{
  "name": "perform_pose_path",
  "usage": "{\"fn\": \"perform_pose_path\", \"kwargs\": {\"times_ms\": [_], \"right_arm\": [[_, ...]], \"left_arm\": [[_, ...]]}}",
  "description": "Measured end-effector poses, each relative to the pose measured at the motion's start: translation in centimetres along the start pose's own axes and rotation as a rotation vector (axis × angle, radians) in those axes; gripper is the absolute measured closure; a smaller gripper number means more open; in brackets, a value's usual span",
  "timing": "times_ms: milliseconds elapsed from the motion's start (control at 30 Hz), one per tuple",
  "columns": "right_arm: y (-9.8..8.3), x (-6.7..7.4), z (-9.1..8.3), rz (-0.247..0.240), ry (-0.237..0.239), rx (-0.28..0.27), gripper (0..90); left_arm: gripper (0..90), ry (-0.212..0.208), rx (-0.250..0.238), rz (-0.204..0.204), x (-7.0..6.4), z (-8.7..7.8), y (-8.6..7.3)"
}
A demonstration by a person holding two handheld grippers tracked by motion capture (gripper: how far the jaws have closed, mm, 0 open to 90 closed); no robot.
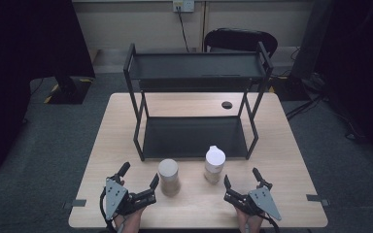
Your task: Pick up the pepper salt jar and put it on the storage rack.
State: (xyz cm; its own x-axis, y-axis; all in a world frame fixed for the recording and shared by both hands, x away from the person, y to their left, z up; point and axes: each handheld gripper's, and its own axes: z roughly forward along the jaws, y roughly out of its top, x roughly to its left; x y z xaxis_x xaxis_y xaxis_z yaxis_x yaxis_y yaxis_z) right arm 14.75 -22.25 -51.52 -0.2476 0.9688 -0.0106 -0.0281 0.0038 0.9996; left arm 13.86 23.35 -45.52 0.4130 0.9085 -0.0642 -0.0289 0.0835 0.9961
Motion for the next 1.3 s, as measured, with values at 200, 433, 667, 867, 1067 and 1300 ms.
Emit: {"fn": "perform_pose_path", "kwargs": {"times_ms": [200,433,667,867,1067,1300], "right_arm": [[0.0,0.0,0.0,0.0,0.0,-0.001,1.3],[0.0,0.0,0.0,0.0,-0.001,0.0,1.3],[0.0,0.0,0.0,-0.001,-0.001,0.0,1.3],[0.0,0.1,0.0,-0.001,-0.003,0.0,1.3],[0.0,0.1,0.0,-0.001,-0.003,0.0,1.3],[0.0,0.1,0.0,-0.001,-0.004,0.0,1.3]], "left_arm": [[0.0,-0.034,-0.027,0.012,0.1,0.2,0.2],[0.0,-0.07,-0.032,0.022,0.1,0.7,0.7],[0.0,-0.095,-0.064,0.026,-0.1,1.2,1.4],[0.0,-0.121,-0.059,0.037,-0.6,1.8,1.3],[0.0,-0.137,-0.039,0.037,-0.9,2.5,0.9],[0.3,-0.149,-0.027,0.027,-1.1,3.1,-0.1]]}}
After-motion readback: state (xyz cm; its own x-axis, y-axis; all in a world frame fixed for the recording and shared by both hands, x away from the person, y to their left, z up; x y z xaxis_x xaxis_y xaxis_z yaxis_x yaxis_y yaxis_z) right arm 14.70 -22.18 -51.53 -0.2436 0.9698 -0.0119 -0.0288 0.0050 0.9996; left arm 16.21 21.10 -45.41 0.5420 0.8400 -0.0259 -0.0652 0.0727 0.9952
